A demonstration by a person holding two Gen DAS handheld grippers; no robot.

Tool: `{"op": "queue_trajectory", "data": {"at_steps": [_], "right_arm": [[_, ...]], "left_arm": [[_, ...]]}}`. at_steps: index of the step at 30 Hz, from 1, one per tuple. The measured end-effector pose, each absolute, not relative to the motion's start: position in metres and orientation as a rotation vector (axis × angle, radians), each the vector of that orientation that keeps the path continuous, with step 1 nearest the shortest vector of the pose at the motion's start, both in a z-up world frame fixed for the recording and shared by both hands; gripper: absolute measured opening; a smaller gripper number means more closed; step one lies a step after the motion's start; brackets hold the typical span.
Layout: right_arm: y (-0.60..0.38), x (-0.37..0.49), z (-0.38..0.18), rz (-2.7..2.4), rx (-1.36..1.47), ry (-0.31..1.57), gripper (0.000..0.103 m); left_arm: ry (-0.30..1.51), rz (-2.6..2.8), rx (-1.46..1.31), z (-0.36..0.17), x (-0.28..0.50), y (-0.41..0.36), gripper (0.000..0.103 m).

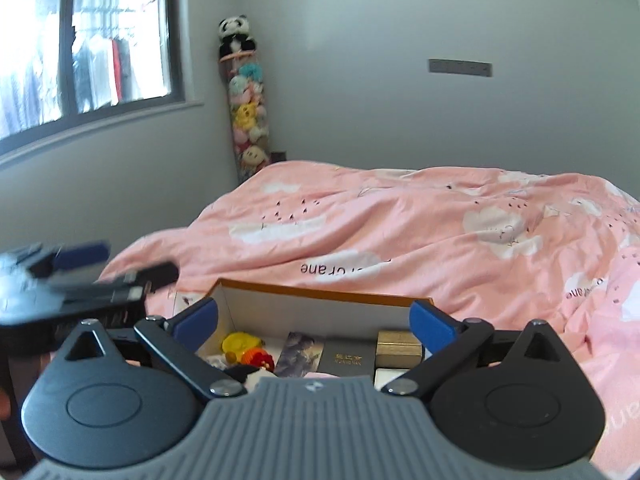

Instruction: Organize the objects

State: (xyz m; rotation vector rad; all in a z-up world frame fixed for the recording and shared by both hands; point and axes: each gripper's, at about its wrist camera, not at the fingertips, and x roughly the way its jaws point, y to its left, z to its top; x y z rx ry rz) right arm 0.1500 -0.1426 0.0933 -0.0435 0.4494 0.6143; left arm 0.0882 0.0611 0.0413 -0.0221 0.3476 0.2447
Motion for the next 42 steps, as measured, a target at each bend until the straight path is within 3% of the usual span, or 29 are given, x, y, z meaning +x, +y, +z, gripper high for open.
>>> {"op": "queue_trajectory", "data": {"at_steps": [20,42], "right_arm": [[-0.153,0.125,0.033,0.47,-0.028,0.44,0.102],[-0.135,0.118,0.011,0.537,-0.113,0.519,0.102]], "left_arm": [[0.442,0.277,-0.058,-0.016,0.064,0.067,0.103],[0.501,0.262,-0.079,-0.027,0.063,0.064,0.103]]}}
